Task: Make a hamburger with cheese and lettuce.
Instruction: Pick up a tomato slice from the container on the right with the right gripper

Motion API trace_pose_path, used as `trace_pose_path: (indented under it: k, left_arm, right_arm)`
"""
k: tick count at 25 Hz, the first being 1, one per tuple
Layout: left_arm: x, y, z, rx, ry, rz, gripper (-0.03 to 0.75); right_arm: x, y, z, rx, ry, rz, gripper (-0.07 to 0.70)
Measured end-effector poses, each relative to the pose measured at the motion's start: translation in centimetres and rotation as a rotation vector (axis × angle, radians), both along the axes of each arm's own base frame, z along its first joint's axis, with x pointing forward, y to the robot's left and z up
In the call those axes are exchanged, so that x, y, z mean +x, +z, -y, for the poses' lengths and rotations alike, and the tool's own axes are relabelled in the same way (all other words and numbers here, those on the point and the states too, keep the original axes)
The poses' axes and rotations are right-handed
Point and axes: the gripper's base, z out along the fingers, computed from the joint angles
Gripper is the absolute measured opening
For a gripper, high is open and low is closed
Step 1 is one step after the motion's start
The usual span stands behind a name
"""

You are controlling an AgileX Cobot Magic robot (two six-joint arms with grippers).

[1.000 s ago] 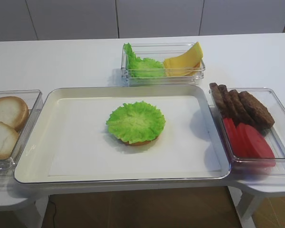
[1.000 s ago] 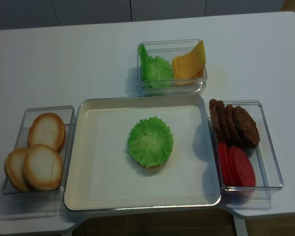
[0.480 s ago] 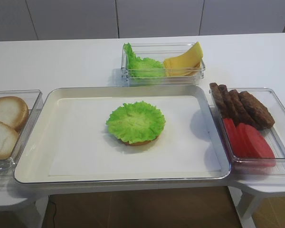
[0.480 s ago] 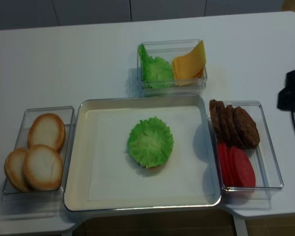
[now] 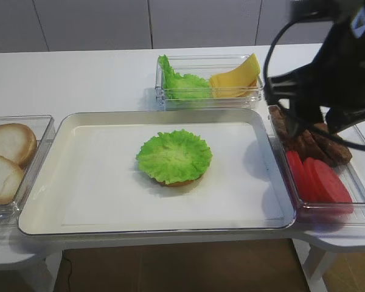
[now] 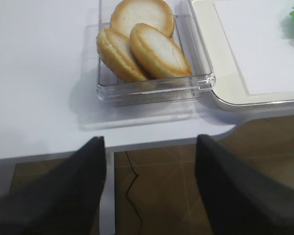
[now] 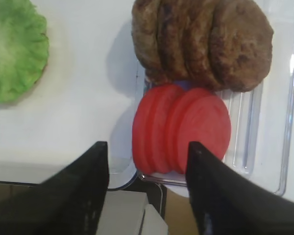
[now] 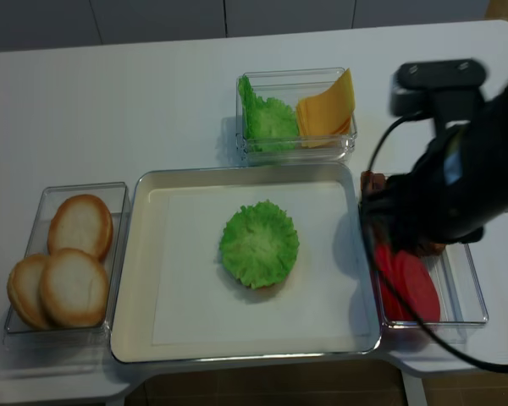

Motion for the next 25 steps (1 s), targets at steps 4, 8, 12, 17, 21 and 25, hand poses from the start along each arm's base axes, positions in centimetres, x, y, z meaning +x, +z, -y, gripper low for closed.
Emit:
trace_pose_path:
  k: [4, 8, 12, 17, 21, 25]
  left_arm:
    - [0.0, 0.0, 0.0, 0.0, 0.0, 0.0, 0.43]
    - [0.0, 0.0, 0.0, 0.0, 0.0, 0.0, 0.43]
    - [0.0, 0.0, 0.0, 0.0, 0.0, 0.0, 0.43]
    - [0.0, 0.0, 0.0, 0.0, 0.0, 0.0, 0.429]
    - [0.0, 0.0, 0.0, 0.0, 0.0, 0.0, 0.427]
    - [0.0, 0.0, 0.0, 0.0, 0.0, 0.0, 0.426]
  right_arm:
    - [0.8, -2.5, -2.3, -0.084, 0.023, -0.035, 0.383]
    - [1.4, -4.4, -3.6, -0.144, 0.03, -0.056, 0.383]
    - [1.9, -5.5, -4.0, -0.176, 0.03, -0.079, 0.35]
    - [2.1, -6.2, -4.1, -0.193, 0.031, -0.093, 0.314]
    - [2.2, -6.2, -4.1, -0.194, 0.033, -0.089, 0.307]
    - [2.2, -6.2, -4.1, -0.202, 0.035, -0.082, 0.279]
